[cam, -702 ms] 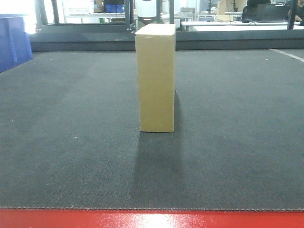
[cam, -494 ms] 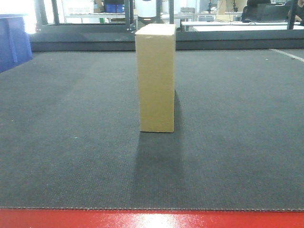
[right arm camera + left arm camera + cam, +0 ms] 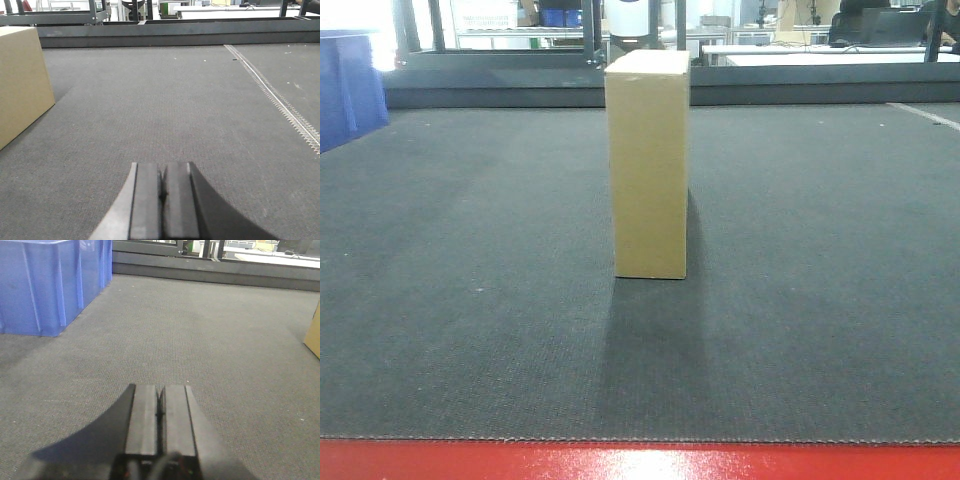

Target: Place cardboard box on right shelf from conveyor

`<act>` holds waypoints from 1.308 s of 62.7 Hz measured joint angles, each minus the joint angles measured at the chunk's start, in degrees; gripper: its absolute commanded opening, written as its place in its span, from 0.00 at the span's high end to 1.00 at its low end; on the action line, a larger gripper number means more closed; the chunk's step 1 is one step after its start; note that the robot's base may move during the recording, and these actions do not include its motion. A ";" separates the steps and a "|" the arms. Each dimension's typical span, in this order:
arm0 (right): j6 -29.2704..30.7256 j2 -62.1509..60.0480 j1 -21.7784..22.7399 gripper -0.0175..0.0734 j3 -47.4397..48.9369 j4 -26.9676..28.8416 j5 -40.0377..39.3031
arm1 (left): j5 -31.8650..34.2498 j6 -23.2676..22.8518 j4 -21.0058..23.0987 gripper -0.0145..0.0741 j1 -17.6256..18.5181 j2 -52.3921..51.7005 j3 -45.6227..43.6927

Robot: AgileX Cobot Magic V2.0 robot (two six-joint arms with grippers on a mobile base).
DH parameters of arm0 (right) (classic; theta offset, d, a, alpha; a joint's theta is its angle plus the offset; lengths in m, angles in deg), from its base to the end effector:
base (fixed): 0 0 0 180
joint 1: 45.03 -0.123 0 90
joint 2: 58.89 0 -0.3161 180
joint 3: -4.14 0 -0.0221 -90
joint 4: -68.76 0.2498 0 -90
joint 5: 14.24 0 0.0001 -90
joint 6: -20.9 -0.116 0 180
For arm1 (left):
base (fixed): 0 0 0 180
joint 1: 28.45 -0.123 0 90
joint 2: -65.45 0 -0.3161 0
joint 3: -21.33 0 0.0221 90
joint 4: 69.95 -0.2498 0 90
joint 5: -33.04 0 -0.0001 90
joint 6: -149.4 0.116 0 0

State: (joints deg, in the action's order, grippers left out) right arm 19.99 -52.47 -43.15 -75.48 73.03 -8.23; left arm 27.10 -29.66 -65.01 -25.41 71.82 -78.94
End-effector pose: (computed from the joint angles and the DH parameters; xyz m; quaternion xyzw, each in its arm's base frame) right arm 0.0495 -0.0007 0.1934 0.0415 0.7183 0.0227 0.6941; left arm 0.0494 -0.0037 0.1929 -0.0028 0.7194 -0.0457 0.6930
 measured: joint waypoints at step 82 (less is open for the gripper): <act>-2.17 62.11 -24.65 0.11 66.22 -4.57 19.30 | 0.00 0.00 0.00 0.97 0.00 0.00 0.00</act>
State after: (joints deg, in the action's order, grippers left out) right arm 17.82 9.64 -67.79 -9.26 68.45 11.07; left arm 27.10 -29.66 -65.01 -25.41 71.82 -78.94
